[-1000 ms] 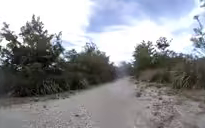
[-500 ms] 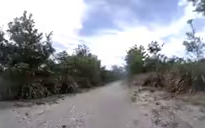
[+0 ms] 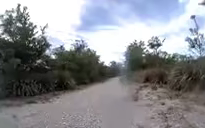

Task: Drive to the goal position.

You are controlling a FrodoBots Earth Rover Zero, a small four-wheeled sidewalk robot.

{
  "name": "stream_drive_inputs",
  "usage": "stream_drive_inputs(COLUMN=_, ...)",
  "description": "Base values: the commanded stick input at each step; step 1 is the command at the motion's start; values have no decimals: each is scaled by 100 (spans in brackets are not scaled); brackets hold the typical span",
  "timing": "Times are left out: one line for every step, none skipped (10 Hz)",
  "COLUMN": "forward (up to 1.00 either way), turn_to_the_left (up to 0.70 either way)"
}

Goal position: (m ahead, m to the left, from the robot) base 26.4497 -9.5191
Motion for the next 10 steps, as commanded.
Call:
stream_drive_inputs(forward=45, turn_to_the_left=0)
stream_drive_inputs(forward=45, turn_to_the_left=0)
stream_drive_inputs(forward=45, turn_to_the_left=0)
stream_drive_inputs(forward=45, turn_to_the_left=0)
stream_drive_inputs(forward=45, turn_to_the_left=0)
stream_drive_inputs(forward=45, turn_to_the_left=0)
stream_drive_inputs(forward=45, turn_to_the_left=0)
stream_drive_inputs(forward=45, turn_to_the_left=0)
stream_drive_inputs(forward=45, turn_to_the_left=0)
stream_drive_inputs(forward=45, turn_to_the_left=0)
